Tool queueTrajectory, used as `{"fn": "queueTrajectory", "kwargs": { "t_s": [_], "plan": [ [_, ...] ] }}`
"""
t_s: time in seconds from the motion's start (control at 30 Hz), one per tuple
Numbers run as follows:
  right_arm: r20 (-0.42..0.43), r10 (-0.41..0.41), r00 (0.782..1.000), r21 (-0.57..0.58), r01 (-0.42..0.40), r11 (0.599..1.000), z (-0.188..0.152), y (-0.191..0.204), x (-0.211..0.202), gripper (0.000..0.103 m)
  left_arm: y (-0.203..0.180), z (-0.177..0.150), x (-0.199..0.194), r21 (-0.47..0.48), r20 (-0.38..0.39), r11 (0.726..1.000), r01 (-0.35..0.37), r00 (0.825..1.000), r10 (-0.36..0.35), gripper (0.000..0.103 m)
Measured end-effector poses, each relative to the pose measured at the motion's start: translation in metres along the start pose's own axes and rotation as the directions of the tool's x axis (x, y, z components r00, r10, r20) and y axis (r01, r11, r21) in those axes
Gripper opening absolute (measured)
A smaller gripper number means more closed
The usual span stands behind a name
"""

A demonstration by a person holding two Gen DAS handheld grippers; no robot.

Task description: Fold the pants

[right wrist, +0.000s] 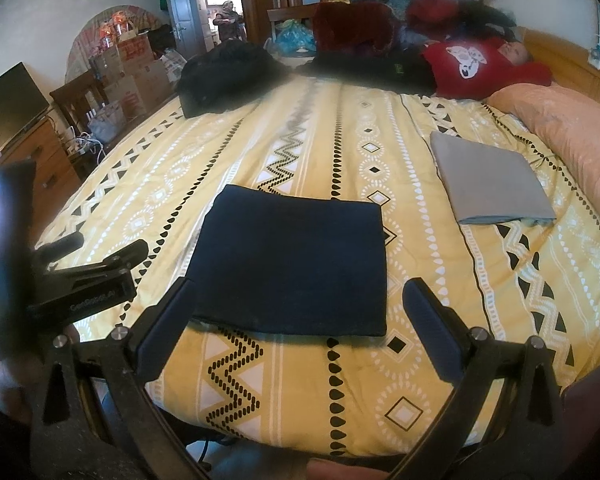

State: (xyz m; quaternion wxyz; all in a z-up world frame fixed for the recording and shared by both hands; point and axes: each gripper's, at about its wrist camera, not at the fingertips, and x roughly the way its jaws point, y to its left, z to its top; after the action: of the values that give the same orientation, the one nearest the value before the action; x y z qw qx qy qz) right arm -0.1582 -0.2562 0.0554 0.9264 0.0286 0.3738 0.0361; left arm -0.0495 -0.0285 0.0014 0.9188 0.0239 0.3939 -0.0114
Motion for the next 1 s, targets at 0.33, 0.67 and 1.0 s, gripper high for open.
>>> {"fn": "queueTrajectory", "kwargs": {
  "t_s": [0.33, 0.67, 1.0],
  "plan": [
    [0.005, -0.005, 1.0, 0.004, 0.005, 1.0, -0.0014, -0.0015, -0.0018, 0.102, 0.0009, 0.0005, -0.0023, -0.001, 0.006, 1.0, -0.004, 1.0, 0.004, 0.103],
    [0.004, 0.0, 1.0, 0.004, 0.0, 1.0, -0.0016, -0.0035, -0.0018, 0.102, -0.0001, 0.0, -0.0035, 0.003, 0.007, 1.0, -0.008, 1.0, 0.008, 0.103],
    [0.001, -0.004, 1.0, 0.003, 0.004, 1.0, -0.001, -0.0025, -0.0001, 0.102, 0.0007, 0.0007, -0.0022, 0.002, 0.004, 1.0, -0.004, 1.0, 0.004, 0.103]
  ]
}}
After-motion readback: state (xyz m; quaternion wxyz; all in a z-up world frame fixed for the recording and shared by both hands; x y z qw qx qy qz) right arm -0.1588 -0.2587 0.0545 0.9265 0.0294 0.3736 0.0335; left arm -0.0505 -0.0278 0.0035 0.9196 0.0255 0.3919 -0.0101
